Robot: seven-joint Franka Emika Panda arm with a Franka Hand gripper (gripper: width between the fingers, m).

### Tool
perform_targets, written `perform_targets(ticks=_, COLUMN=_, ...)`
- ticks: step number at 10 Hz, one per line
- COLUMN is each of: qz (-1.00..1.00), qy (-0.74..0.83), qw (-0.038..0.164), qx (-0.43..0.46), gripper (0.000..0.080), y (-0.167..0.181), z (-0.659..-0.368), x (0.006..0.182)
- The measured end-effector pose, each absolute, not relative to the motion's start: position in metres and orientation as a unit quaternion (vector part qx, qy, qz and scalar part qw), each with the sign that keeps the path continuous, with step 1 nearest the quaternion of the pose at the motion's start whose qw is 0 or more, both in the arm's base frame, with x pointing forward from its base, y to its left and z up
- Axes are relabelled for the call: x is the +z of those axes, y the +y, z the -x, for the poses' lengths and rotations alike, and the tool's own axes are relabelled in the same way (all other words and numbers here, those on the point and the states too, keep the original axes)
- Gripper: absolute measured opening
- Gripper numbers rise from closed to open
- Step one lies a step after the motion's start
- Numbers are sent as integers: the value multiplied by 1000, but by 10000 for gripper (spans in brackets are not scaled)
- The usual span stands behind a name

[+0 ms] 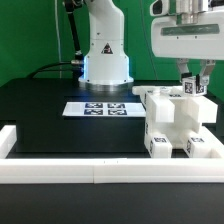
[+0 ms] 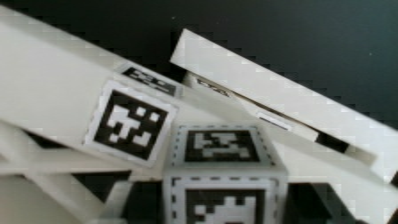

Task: Assemble chair

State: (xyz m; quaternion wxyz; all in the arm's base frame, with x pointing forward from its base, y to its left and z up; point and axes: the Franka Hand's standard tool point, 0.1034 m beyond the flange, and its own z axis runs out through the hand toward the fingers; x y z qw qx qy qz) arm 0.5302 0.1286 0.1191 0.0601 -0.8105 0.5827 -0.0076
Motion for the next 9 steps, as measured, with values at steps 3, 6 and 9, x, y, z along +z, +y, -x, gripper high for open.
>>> perform_targets(ticks=3, qz=761, qy=646, qw=63, qx=0, gripper=284, y=129, z=-530, x=119)
perform_targets(ticks=6, qz=717, qy=694, qw=64, qx=5, gripper=284, y=129, z=-530, x=119)
perform_targets(ticks=9, qz=747, qy=663, qw=61, qx=7, gripper=592, y=131, z=-529, x=119)
